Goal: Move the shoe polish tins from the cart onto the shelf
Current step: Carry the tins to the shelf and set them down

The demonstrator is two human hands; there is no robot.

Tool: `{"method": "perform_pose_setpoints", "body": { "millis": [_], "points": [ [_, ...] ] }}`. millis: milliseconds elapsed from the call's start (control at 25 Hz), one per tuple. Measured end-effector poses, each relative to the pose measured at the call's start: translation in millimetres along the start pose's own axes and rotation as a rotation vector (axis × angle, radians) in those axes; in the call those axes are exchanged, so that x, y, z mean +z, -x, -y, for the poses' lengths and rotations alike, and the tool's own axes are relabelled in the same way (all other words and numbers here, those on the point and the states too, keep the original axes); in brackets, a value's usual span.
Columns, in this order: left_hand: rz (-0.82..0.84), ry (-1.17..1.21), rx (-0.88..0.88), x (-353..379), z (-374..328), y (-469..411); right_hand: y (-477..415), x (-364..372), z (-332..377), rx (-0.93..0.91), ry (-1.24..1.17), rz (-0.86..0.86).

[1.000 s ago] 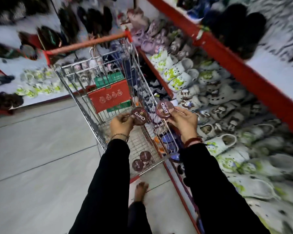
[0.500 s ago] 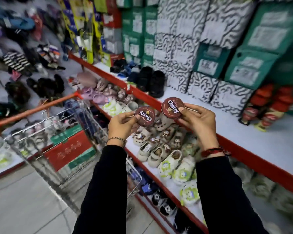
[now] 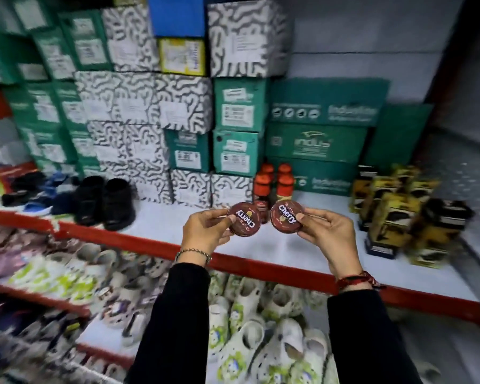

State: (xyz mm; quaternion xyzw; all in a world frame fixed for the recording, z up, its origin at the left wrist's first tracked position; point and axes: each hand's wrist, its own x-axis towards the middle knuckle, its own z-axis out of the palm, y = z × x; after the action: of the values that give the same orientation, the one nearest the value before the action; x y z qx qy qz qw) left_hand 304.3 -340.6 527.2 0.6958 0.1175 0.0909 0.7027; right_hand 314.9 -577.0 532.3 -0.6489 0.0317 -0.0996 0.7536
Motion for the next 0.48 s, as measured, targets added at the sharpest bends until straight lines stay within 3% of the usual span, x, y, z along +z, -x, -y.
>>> {"method": "perform_pose_setpoints", "body": {
  "millis": [240, 480],
  "points": [
    [0.147, -0.168, -0.036, 83, 19, -22, -19, -50, -18, 0.043, 0.204, -0.221],
    [0.105, -0.325, -0.053, 121, 37, -36, -45, -68, -42, 0.097, 0.524, -0.371]
  ]
}}
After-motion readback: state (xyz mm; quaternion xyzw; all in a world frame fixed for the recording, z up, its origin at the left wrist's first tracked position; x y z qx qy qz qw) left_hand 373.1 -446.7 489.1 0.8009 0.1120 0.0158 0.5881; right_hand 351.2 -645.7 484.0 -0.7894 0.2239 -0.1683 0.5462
